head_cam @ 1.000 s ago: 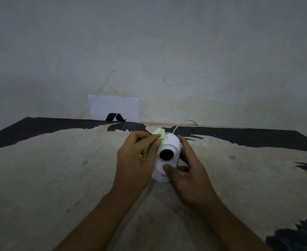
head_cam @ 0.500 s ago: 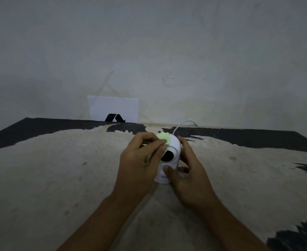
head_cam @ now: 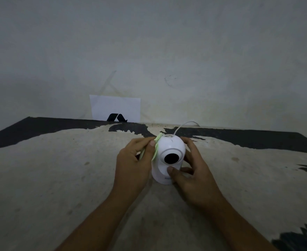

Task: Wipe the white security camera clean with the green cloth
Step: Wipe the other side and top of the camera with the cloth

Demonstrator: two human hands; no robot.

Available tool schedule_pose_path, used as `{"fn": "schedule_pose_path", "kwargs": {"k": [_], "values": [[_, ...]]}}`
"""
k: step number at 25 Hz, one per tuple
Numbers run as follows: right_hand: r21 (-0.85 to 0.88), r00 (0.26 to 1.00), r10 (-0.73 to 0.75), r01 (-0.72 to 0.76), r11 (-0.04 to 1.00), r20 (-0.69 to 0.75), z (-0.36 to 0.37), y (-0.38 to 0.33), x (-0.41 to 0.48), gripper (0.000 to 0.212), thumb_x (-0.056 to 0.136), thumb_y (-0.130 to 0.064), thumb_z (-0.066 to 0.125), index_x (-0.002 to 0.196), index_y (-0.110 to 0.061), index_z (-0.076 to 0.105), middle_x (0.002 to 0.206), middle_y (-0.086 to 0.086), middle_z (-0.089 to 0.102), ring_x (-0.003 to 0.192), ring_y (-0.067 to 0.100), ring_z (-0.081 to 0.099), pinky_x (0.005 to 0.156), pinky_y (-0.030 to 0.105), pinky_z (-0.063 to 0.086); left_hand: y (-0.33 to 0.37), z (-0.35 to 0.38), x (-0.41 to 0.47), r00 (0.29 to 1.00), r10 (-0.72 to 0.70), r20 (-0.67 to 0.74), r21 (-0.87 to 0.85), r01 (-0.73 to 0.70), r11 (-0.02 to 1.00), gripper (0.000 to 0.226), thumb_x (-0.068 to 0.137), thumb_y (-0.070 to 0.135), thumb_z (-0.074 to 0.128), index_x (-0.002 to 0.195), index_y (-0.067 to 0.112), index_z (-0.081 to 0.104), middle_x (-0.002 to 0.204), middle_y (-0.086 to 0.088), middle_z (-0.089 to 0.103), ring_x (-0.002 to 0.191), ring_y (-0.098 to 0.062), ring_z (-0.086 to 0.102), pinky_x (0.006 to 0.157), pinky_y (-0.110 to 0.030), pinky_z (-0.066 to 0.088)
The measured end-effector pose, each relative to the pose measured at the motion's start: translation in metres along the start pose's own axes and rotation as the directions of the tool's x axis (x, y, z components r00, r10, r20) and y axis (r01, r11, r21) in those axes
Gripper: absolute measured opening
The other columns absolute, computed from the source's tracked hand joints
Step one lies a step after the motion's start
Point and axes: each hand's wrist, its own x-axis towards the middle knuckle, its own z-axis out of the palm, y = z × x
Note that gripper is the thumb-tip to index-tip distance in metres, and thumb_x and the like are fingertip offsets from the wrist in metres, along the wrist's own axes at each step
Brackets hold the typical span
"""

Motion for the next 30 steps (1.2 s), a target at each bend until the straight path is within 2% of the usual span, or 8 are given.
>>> {"fn": "schedule_pose_path", "kwargs": {"k": [4,10,12,15,17,24,27,30], "values": [[0.001,1.000,0.010,-0.010,1.000,-0.007,0.002,0.000,0.000,0.078,0.083,-0.021,0.070,0.143,-0.038,0.024,0.140,-0.014,0.048,0.125,0.006,0.047,0.095,0.033,0.052,-0.008,0.000,-0.009,0.976,-0.184,0.116,-0.056,0.192,0.980,0.022,0.092,0.020,0.055,0.107,0.024,0.070,0.099,0.009,0.071,0.092,0.000,0.064,0.069,0.000,0.045],[0.001,1.000,0.020,-0.020,1.000,-0.008,0.004,0.004,0.001,0.077,0.082,-0.025,0.069,0.138,-0.047,0.022,0.125,-0.037,0.042,0.108,-0.022,0.044,0.081,0.002,0.045,0.010,0.003,-0.002,0.995,0.097,-0.023,-0.001,-0.097,0.995,0.035,0.086,0.034,0.053,0.109,0.012,0.069,0.101,0.003,0.067,0.093,-0.004,0.062,0.082,-0.007,0.046],[0.002,1.000,0.014,-0.014,1.000,-0.011,0.004,0.003,0.001,0.076,0.083,-0.025,0.069,0.142,-0.041,0.024,0.126,-0.035,0.043,0.112,-0.016,0.045,0.083,0.005,0.047,0.009,0.003,-0.002,0.995,0.092,-0.028,0.047,-0.090,0.995,0.034,0.087,0.033,0.053,0.110,0.013,0.069,0.101,0.003,0.068,0.092,-0.004,0.062,0.082,-0.007,0.046],[0.013,1.000,0.001,-0.001,1.000,-0.009,0.002,0.002,0.000,0.076,0.082,-0.023,0.070,0.142,-0.041,0.026,0.136,-0.023,0.049,0.121,-0.003,0.047,0.092,0.025,0.052,0.001,0.002,-0.003,0.998,-0.049,-0.033,0.019,0.050,0.999,0.024,0.091,0.023,0.056,0.110,0.018,0.070,0.101,0.005,0.071,0.091,0.000,0.063,0.081,-0.013,0.052],[0.014,1.000,-0.004,0.004,1.000,-0.002,0.001,0.001,0.000,0.075,0.082,-0.024,0.070,0.141,-0.041,0.026,0.137,-0.021,0.049,0.122,-0.001,0.048,0.093,0.032,0.053,0.001,0.001,-0.004,0.993,-0.116,-0.011,-0.025,0.116,0.993,0.023,0.091,0.021,0.056,0.110,0.020,0.070,0.102,0.006,0.072,0.090,0.004,0.062,0.078,-0.008,0.050],[0.008,0.999,-0.005,0.005,1.000,-0.048,0.003,0.001,-0.002,0.070,0.081,-0.029,0.071,0.136,-0.042,0.031,0.130,-0.021,0.051,0.116,-0.004,0.050,0.080,0.009,0.048,0.032,-0.001,0.005,0.976,0.204,-0.077,0.013,-0.204,0.979,0.023,0.091,0.022,0.056,0.109,0.016,0.069,0.101,0.005,0.067,0.094,-0.004,0.062,0.082,-0.011,0.048],[0.004,1.000,-0.003,0.003,1.000,-0.002,0.001,0.000,-0.003,0.067,0.081,-0.031,0.070,0.134,-0.046,0.032,0.130,-0.028,0.048,0.115,-0.010,0.047,0.080,0.011,0.049,0.031,-0.004,0.003,0.964,0.218,-0.150,0.038,-0.214,0.976,0.023,0.091,0.020,0.057,0.108,0.012,0.069,0.102,0.001,0.067,0.093,-0.003,0.061,0.083,-0.010,0.046],[-0.014,0.999,0.004,-0.003,1.000,0.041,-0.004,-0.001,-0.004,0.065,0.078,-0.033,0.072,0.131,-0.044,0.037,0.128,-0.027,0.050,0.112,-0.010,0.048,0.084,0.019,0.050,0.032,-0.009,0.004,0.931,0.364,0.003,0.126,-0.362,0.924,0.024,0.088,0.020,0.058,0.106,0.007,0.069,0.100,-0.004,0.067,0.091,-0.001,0.056,0.083,-0.007,0.044]]}}
